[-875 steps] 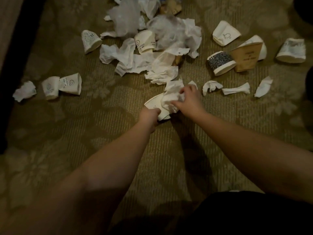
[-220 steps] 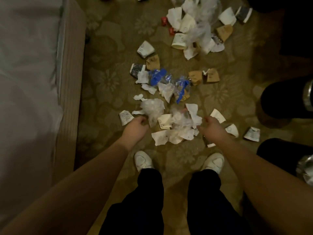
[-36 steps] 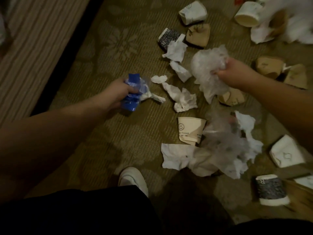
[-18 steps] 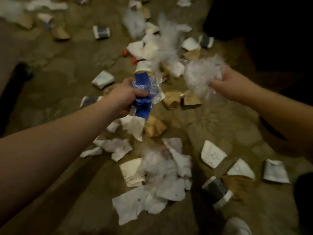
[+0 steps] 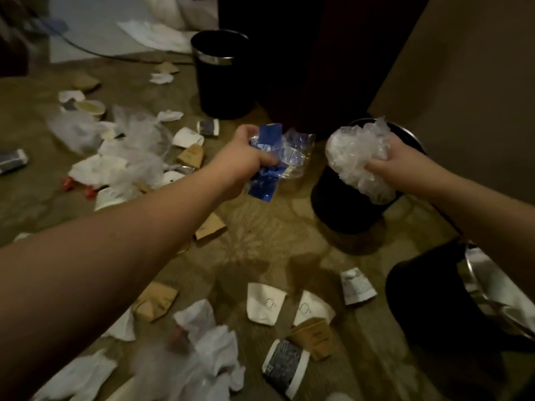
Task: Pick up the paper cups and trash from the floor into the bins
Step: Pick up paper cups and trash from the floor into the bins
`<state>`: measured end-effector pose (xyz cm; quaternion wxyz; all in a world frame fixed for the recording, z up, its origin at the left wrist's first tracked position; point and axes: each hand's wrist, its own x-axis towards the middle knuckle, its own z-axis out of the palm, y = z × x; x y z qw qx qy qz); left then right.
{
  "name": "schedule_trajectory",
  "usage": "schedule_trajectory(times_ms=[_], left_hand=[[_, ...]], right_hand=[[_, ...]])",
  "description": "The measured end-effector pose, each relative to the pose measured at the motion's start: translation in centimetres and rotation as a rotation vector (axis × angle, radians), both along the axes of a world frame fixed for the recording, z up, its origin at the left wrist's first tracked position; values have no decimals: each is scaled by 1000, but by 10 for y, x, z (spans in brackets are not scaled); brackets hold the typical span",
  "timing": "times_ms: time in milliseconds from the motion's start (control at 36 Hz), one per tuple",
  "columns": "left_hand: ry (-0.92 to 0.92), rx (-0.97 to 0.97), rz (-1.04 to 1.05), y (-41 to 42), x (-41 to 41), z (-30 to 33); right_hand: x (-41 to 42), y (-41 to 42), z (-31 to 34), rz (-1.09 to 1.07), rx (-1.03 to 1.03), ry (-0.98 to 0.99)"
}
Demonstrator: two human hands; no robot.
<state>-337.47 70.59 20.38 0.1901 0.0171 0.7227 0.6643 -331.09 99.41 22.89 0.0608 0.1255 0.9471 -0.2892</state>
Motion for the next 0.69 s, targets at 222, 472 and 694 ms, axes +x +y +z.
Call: schedule_trajectory(times_ms=[222,472,694], left_hand=[[155,-89,-142,108,-47,16],[400,-436,-245,228,-82,4],[567,-783,-241,298,-98,-37]], right_hand=[[-25,90,22,-214,2,41],[-61,141,-5,-398,-84,4],[-94,175,-32,-641,-138,68]])
